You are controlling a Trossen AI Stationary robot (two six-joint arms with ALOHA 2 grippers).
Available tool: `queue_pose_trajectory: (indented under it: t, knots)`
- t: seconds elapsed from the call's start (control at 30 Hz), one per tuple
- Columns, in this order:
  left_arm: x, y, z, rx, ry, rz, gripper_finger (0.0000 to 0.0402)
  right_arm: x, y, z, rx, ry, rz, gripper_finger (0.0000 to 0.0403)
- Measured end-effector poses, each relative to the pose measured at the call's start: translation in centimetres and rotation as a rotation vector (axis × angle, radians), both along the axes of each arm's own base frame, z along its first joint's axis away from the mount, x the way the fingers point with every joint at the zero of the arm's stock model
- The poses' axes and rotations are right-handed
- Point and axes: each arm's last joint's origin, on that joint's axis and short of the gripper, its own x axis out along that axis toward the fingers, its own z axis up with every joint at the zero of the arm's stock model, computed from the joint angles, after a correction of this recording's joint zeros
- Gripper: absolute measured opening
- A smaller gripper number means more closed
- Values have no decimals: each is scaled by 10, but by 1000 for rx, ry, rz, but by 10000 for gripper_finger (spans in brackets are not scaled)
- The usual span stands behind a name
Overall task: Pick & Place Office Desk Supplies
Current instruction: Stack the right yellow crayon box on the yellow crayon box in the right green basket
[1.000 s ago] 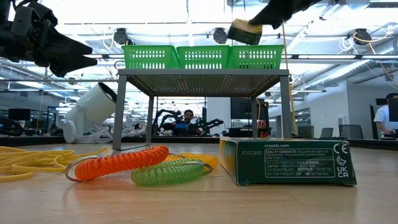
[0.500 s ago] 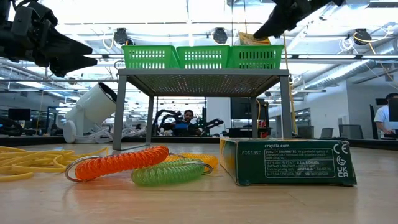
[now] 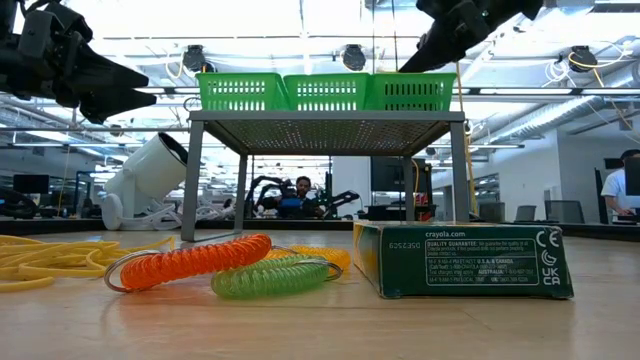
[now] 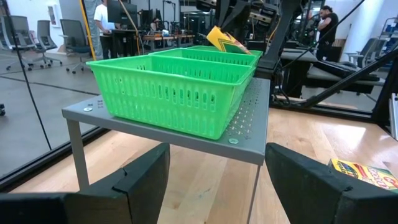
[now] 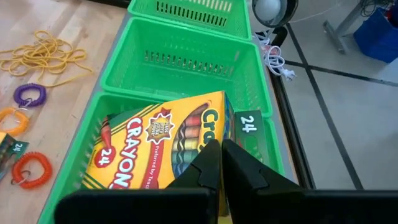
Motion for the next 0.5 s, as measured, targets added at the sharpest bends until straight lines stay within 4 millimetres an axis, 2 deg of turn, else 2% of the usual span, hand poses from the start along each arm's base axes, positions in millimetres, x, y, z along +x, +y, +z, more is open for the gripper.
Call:
queue_pose_trajectory:
  t: [0.3,0.5]
  knots:
    - [0,0,0,0,0,0,271,5,-6,-5,-41,36,-87,46]
    - [0,0,0,0,0,0,271,7,-8,0,-89,-8,-137,78]
